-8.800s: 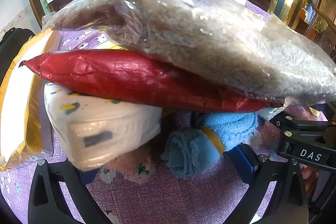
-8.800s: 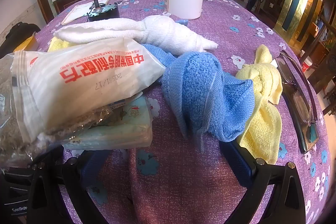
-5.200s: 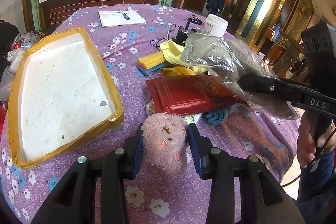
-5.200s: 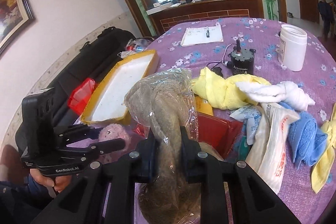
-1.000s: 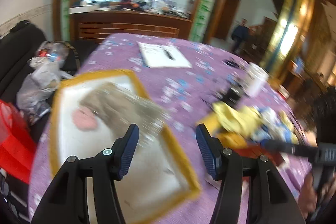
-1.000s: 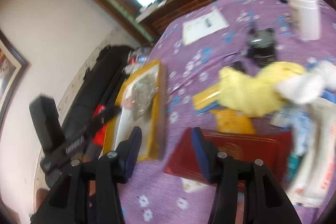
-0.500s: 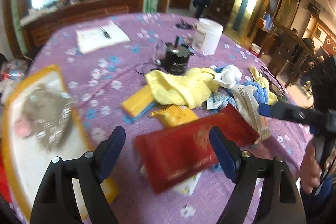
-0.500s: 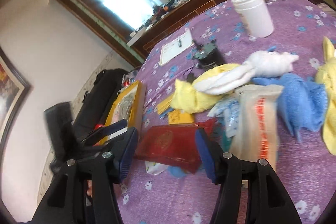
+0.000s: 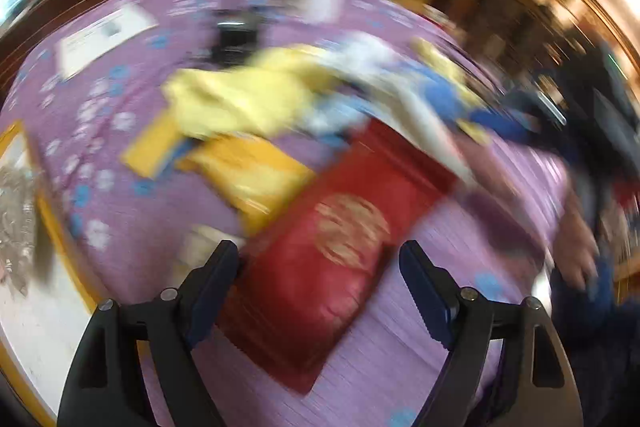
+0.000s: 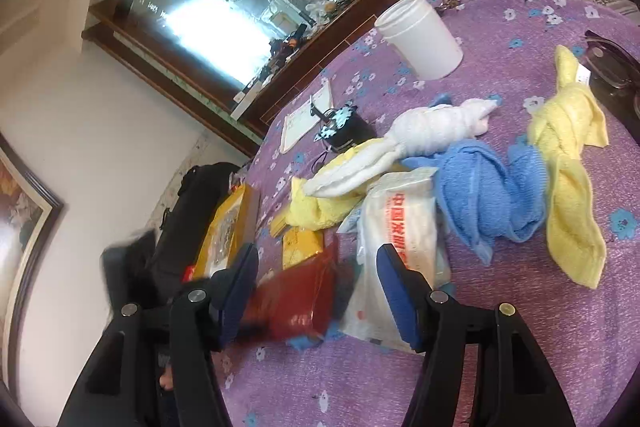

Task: Organize soft objects
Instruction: 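Grasp the red foil packet with left tool while right tool grasps the white red-lettered packet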

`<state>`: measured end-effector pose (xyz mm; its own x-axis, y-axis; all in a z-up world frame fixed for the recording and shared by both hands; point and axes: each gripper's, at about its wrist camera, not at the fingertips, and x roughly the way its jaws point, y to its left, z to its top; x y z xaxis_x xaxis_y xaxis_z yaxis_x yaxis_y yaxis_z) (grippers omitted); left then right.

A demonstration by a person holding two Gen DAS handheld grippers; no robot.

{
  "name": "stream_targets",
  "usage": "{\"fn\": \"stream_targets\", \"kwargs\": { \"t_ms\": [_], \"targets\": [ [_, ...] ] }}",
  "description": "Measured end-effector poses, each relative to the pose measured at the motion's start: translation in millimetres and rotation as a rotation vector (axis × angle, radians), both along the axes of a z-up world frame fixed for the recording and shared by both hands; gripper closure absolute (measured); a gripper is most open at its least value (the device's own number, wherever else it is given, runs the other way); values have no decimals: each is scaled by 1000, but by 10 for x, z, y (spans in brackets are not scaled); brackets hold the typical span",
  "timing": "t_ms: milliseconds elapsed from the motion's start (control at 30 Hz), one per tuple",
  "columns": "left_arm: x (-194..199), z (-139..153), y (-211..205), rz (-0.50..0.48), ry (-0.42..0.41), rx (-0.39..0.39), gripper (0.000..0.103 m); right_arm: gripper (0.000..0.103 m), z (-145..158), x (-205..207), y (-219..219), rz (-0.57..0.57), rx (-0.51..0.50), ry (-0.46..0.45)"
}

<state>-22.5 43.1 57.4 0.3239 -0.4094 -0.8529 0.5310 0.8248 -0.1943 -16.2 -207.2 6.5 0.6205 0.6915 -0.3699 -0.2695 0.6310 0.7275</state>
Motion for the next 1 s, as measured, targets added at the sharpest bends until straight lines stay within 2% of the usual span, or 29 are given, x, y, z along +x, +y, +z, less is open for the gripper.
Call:
{"fn": "stream_targets", "kwargs": {
  "t_ms": [100, 200, 400, 500, 600, 667, 700, 733, 833, 1000],
  "targets": [
    [-264, 82, -140, -45, -43, 22, 21, 37, -15, -5, -46, -1, 17, -1],
    [-325, 159, -162, -65, -95, 45, 20, 36, -5, -36, -69, -3, 18, -8],
    [-347, -26, -321, -138, -73, 131, 20, 34, -12, -79, -143, -29, 0, -10],
    [-442, -109, -454, -163, -134, 215, 19, 33, -54, -67, -173, -49, -16, 5],
    [-458, -195, -534, -150, -171, 279, 19, 33, -89, -44, -158, -53, -22, 23],
    [-434, -253, -553, -103, -193, 312, 20, 33, -100, -29, -125, -55, -39, 32],
    [-405, -281, -537, -69, -194, 312, 23, 33, -107, -21, -110, -57, -49, 37],
    [-385, -286, -499, -46, -186, 281, 29, 33, -117, -10, -94, -58, -59, 44],
    [-397, -234, -380, -2, -189, 205, 38, 33, -144, 35, -41, -60, -97, 65],
    [-376, -145, -179, 72, -204, 90, 41, 33, -173, 144, 122, -48, -187, 97]
  ]
}}
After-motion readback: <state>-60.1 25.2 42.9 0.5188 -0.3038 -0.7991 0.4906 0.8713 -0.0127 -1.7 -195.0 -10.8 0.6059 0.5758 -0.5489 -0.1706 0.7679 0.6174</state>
